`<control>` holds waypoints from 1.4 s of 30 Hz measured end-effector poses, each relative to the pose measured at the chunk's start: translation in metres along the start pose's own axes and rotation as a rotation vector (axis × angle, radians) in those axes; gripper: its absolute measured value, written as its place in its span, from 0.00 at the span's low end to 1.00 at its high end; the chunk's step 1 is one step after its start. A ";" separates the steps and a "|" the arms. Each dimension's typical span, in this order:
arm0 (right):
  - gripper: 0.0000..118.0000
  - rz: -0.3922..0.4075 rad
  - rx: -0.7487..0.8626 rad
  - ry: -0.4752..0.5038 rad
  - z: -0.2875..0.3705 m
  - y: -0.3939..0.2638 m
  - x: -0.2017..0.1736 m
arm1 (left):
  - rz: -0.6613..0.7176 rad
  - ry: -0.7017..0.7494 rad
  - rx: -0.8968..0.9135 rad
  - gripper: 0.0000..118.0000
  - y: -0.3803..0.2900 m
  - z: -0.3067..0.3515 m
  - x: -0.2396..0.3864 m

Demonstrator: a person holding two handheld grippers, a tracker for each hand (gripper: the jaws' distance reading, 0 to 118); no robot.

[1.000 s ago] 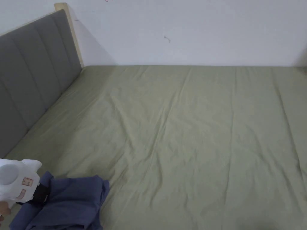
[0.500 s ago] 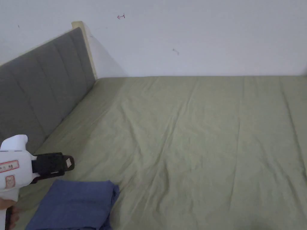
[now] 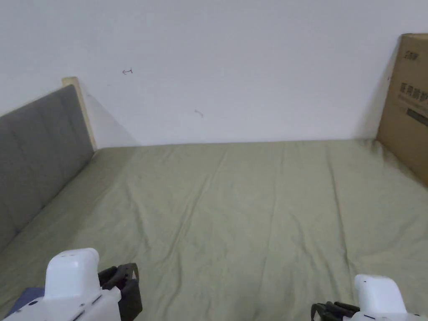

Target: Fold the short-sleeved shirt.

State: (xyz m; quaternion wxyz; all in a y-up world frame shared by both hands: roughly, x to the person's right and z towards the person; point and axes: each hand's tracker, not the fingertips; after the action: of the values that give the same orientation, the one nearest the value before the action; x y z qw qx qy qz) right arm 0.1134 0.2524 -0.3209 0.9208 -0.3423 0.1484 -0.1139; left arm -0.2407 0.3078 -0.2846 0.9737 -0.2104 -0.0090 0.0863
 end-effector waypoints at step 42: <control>0.86 0.242 0.519 -0.325 0.075 0.032 -0.047 | -0.067 0.107 0.071 0.88 0.030 0.041 0.094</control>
State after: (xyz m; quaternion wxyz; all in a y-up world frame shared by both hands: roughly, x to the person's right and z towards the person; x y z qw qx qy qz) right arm 0.0996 0.3350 -0.2786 0.9958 -0.0897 0.0049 0.0184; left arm -0.1553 0.3675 -0.2608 0.9820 -0.1799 0.0391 0.0426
